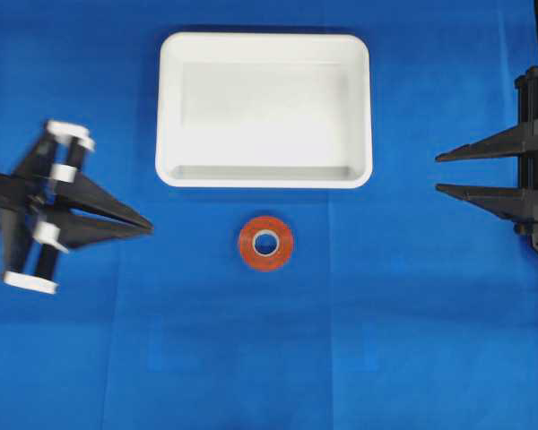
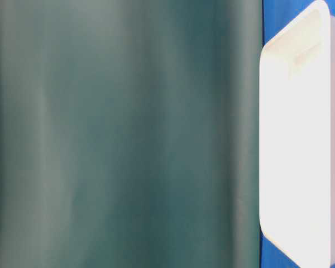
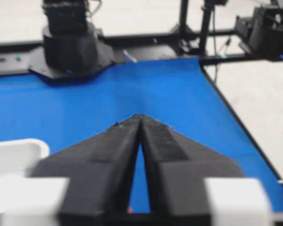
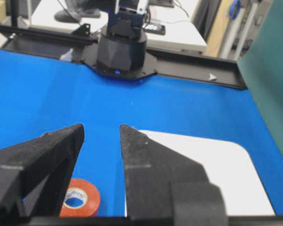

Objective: Place one roll of tape in the white case with the left arm.
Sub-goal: 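Move the left gripper over the orange tape roll, fingers open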

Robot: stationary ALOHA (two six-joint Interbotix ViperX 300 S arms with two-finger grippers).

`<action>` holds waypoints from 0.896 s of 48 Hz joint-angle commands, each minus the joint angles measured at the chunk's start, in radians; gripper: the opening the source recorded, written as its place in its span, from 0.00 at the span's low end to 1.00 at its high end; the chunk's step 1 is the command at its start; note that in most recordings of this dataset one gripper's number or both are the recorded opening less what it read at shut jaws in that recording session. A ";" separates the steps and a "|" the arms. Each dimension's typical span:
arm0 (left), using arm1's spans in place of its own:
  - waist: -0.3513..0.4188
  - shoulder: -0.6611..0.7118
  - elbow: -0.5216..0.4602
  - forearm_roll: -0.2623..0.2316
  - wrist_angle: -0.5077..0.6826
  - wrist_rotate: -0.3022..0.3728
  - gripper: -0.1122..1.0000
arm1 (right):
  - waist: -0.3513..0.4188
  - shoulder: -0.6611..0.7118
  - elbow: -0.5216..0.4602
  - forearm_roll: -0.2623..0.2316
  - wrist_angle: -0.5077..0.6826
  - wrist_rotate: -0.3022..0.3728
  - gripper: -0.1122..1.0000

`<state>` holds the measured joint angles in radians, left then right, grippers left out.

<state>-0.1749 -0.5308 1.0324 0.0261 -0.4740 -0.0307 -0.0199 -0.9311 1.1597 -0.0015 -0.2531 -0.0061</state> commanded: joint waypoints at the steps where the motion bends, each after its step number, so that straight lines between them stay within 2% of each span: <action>1: -0.017 0.097 -0.087 0.003 -0.011 -0.014 0.24 | -0.002 0.008 -0.021 0.000 -0.002 -0.002 0.00; 6: -0.032 0.184 -0.161 0.003 0.028 -0.028 0.51 | -0.003 0.008 -0.021 0.000 0.009 -0.002 0.00; 11: -0.043 0.273 -0.249 0.003 0.129 -0.048 0.79 | -0.005 0.008 -0.021 0.000 0.017 -0.002 0.00; 13: -0.044 0.307 -0.281 0.002 0.173 -0.060 0.84 | -0.005 0.008 -0.023 0.000 0.018 -0.002 0.00; 22: -0.044 0.474 -0.460 0.002 0.446 -0.129 0.85 | -0.006 0.017 -0.020 0.000 0.031 -0.002 0.00; 29: -0.041 0.574 -0.560 0.003 0.611 -0.140 0.85 | -0.006 0.028 -0.017 0.000 0.032 -0.002 0.00; 33: -0.035 0.630 -0.597 0.003 0.650 -0.140 0.85 | -0.006 0.037 -0.015 -0.002 0.032 -0.002 0.00; 43: -0.006 0.747 -0.626 0.003 0.663 -0.143 0.86 | -0.006 0.052 -0.011 -0.002 0.035 -0.002 0.00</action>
<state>-0.1933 0.2025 0.4372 0.0261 0.1887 -0.1718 -0.0230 -0.8882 1.1612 -0.0015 -0.2163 -0.0061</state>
